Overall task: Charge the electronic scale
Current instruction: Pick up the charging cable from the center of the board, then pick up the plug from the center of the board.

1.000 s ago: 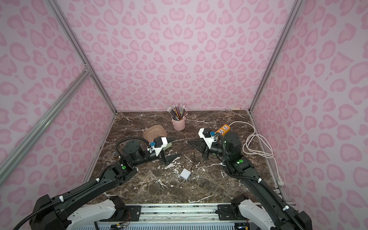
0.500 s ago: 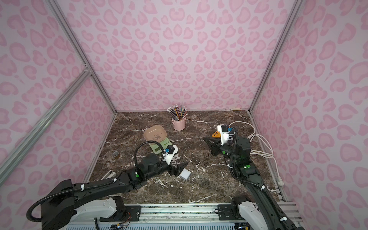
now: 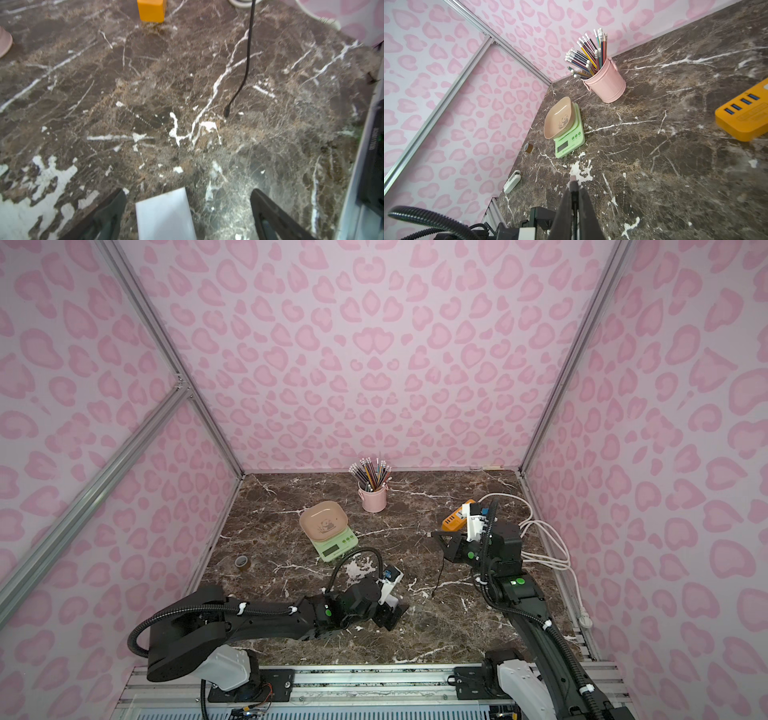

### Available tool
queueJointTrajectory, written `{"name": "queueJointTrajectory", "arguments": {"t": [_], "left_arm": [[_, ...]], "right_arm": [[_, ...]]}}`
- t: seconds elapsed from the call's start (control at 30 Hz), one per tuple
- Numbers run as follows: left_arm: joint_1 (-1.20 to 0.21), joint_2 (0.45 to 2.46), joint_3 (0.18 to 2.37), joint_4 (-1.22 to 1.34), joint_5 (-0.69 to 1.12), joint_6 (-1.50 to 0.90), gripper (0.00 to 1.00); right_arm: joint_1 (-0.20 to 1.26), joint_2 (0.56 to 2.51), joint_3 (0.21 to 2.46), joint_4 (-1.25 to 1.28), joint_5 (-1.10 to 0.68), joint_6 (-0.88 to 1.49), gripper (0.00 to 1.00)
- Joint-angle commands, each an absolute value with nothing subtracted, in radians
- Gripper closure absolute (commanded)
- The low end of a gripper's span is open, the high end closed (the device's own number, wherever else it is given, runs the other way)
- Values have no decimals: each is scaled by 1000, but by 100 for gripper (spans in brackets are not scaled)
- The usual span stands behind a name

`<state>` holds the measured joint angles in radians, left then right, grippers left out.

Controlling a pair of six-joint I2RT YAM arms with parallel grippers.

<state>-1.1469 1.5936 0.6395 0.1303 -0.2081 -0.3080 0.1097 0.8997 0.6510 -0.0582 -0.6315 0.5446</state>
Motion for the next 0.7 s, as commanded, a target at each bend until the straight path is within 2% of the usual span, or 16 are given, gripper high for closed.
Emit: {"name": "queueJointTrajectory", "arguments": {"t": [0.0, 0.17, 0.37, 0.47, 0.57, 0.67], "left_arm": [[-1152, 1620, 646, 111, -240, -358, 5], [-1154, 1664, 649, 96, -247, -368, 7], [-1154, 1722, 677, 82, -275, -373, 15], [-1154, 1725, 675, 87, -290, -361, 29], [-1153, 1711, 665, 113, -291, -331, 50], [-1152, 1706, 663, 130, -288, -294, 53]], "right_arm": [[107, 916, 670, -61, -644, 561, 100], [106, 939, 676, -62, -661, 557, 100], [105, 963, 686, -83, -671, 541, 100], [106, 965, 688, -94, -672, 537, 100], [106, 965, 686, -99, -674, 536, 100], [106, 967, 683, -103, -679, 538, 100]]}}
